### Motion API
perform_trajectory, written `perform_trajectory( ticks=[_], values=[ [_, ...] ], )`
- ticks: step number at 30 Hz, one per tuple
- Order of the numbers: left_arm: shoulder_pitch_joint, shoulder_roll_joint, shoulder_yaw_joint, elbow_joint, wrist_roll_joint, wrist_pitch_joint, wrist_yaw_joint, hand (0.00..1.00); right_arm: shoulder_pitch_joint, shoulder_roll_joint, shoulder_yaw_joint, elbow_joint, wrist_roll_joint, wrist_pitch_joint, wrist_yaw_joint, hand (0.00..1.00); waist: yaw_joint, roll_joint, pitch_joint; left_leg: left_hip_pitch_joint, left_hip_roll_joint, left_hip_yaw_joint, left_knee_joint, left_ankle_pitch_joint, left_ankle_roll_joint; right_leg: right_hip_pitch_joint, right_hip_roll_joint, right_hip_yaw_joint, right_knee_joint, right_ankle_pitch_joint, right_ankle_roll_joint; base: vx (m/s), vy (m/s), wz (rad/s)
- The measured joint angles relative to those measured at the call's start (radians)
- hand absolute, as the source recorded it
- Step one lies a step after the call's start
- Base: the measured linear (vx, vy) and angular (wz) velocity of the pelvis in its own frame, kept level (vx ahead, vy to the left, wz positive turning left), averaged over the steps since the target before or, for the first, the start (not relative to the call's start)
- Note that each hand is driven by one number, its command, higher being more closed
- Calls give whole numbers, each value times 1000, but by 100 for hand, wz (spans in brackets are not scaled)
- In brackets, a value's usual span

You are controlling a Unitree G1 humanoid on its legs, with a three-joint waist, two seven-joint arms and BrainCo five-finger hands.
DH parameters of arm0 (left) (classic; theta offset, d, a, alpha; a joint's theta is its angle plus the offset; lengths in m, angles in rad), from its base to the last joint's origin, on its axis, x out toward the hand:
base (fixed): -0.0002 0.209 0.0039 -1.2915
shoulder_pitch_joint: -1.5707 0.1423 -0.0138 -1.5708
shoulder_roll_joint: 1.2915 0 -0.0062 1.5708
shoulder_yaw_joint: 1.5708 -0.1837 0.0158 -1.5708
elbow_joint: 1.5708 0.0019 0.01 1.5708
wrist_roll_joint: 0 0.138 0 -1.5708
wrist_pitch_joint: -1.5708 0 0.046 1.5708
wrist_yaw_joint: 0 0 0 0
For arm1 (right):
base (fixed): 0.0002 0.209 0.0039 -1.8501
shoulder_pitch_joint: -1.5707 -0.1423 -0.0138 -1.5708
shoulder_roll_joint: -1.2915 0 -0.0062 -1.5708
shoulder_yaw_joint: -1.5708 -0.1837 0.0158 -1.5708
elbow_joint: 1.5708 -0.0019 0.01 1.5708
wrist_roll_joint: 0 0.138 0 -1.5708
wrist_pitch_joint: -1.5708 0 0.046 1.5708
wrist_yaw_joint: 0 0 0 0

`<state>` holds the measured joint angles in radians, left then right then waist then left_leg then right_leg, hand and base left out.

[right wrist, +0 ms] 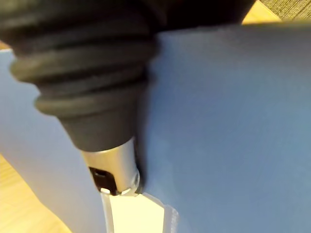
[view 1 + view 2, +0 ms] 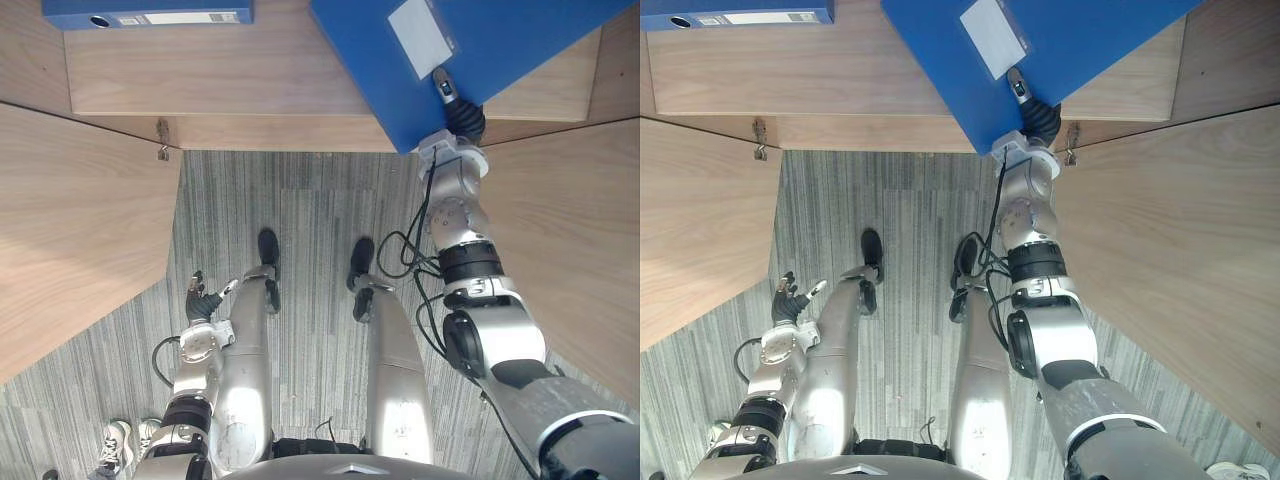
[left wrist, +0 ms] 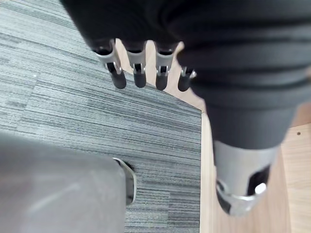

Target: Walk over to the cabinet, pick up the folder, carry it to the office cabinet, place the folder inside the office cabinet, then close the office cabinet door

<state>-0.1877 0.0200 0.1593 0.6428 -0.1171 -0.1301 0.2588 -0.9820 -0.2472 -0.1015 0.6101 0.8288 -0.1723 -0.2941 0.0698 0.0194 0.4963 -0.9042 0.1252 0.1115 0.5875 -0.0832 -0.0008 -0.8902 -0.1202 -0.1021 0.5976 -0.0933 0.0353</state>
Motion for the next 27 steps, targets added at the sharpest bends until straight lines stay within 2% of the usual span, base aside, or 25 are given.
perform_trajectory(
  ticks=[5, 6, 12, 17, 27],
  values=[
    [-18, -2, -1, 9, -22, 0, 21, 0, -103, -16, 0, 95, 78, 1, -40, 100, -12, 1, -2, -1, -9, -4, -51, 27, -9, 0, -7, -17, -24, 18, -9, -19, -8, 10],
    [-19, -3, -1, 8, -30, 0, 22, 0, -118, -21, -1, 110, 90, 1, -46, 0, -12, 1, -2, 0, -10, -4, -63, 32, -3, -1, -9, -22, -27, 19, -12, -32, -18, 20],
    [-26, -29, -5, 16, -40, 1, 40, 0, -185, -41, -4, 153, 168, -4, -79, 0, -3, 19, -12, -1, -14, -5, -125, 81, -11, -5, -19, -52, -45, 27, -25, -12, -28, 16],
    [-34, -40, -12, 15, -56, 1, 44, 0, -215, -49, -6, 152, 186, -11, -87, 0, 2, 21, -14, 0, -21, -10, -156, 112, -8, -15, -25, -63, -46, 30, -22, 18, -27, 8],
    [-51, -54, -27, 13, -56, 1, 48, 0, -216, -59, 2, 152, 184, -18, -88, 0, 6, 22, -14, 8, -27, -22, -173, 127, -10, -6, -30, -75, -46, 28, -24, 14, -13, 4]
  ],
)
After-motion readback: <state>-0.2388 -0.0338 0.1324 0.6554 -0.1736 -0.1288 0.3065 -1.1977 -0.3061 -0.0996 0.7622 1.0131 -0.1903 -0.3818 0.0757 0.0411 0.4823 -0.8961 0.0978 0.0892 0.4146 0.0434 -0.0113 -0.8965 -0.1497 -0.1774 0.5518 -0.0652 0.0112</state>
